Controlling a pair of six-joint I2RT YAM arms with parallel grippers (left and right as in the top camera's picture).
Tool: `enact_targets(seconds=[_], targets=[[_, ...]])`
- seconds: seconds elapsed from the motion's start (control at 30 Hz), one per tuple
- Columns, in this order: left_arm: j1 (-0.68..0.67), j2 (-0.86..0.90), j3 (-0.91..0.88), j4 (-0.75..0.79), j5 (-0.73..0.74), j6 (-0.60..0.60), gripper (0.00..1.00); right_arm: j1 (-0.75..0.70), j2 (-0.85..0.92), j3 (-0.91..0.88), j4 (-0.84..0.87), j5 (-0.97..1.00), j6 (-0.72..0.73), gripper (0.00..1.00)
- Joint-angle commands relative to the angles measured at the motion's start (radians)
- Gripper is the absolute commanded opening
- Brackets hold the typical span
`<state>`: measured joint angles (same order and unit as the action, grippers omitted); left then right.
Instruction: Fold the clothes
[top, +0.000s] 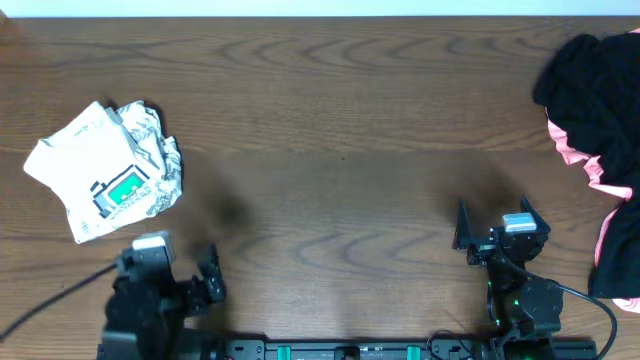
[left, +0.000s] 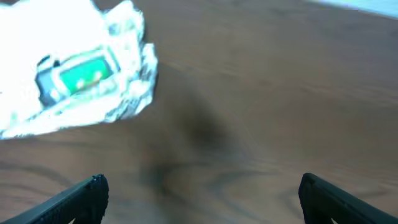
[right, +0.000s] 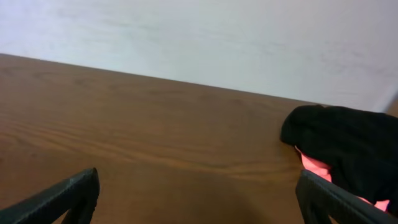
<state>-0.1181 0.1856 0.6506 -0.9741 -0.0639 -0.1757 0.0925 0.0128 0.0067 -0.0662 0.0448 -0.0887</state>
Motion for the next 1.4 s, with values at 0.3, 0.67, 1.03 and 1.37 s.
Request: enact_targets(seconds=[0.3,0.67,1.03,1.37], targets=[[0.054,-0.182,-0.48,0.656,-0.159,0.026,0.98,-0.007,-0.001,-0.001,-0.005,0.003,-0.014,0.99],[0.055,-0.184,-0.647,0.924,-0.154,0.026,0.98,-0.007,-0.001,-0.001,-0.005,0.003,-0.014,0.99],[0.055,-0.182,-0.647,0.924,-0.154,0.026,0.98,-0.007,-0.001,-0.001,-0.005,0.003,-0.014,0.99],[0.055,-0.182,-0.647,0.924,-0.154,0.026,0.98,-0.007,-0.001,-0.001,-0.005,0.003,-0.014,0.99]])
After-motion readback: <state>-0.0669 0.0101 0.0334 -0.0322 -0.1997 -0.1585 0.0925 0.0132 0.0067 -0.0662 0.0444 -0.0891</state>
